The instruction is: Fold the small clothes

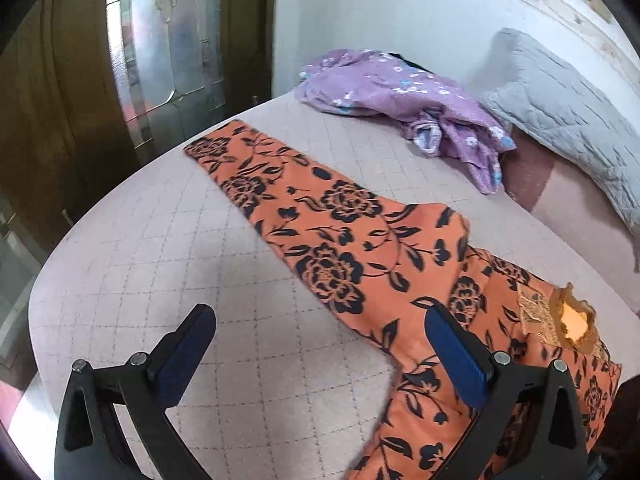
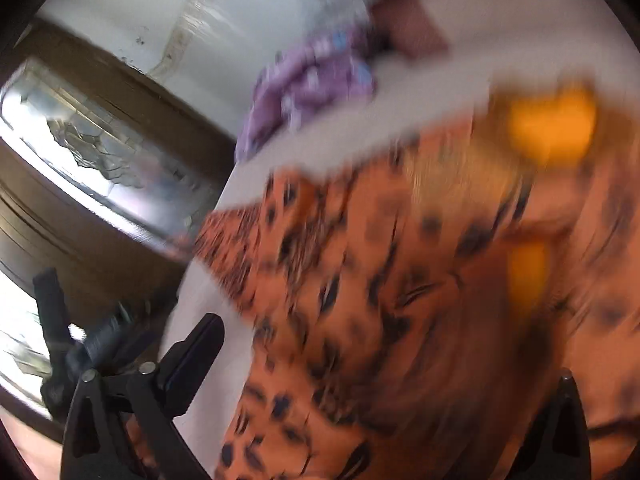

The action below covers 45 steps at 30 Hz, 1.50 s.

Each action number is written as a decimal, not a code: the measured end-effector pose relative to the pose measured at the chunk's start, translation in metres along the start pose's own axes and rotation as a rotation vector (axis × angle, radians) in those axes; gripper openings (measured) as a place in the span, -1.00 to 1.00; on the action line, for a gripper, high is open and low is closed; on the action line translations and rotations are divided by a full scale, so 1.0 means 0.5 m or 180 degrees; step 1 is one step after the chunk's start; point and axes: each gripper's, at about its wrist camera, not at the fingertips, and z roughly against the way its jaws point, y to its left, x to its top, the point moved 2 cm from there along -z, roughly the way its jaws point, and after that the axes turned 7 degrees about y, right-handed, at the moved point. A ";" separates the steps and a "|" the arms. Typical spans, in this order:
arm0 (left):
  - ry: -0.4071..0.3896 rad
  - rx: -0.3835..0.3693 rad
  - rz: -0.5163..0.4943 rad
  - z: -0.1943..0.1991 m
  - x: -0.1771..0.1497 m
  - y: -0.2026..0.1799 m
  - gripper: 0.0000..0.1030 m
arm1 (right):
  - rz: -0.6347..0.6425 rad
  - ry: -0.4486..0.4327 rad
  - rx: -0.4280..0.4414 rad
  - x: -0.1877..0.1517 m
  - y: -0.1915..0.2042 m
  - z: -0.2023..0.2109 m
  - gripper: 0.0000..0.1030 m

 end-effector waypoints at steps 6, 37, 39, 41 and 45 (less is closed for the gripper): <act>-0.0187 -0.0347 -0.0423 0.039 -0.016 -0.070 1.00 | -0.0073 -0.0325 0.0316 -0.025 -0.020 0.153 0.99; -0.0607 -0.0208 -0.2449 0.031 -0.209 -0.403 0.27 | -0.1134 -0.0467 -0.0416 -0.060 -0.313 0.341 -0.09; -0.0420 -0.0250 -0.2060 0.016 -0.164 -0.366 0.23 | -0.1088 -0.0471 -0.0474 -0.062 -0.308 0.341 -0.09; -0.0264 -0.0298 -0.1646 0.002 -0.120 -0.317 0.19 | -0.1049 -0.0494 -0.0508 -0.064 -0.304 0.340 -0.09; -0.0078 -0.0190 -0.1157 -0.022 -0.072 -0.235 0.19 | -0.0972 -0.0521 -0.0584 -0.066 -0.297 0.339 -0.09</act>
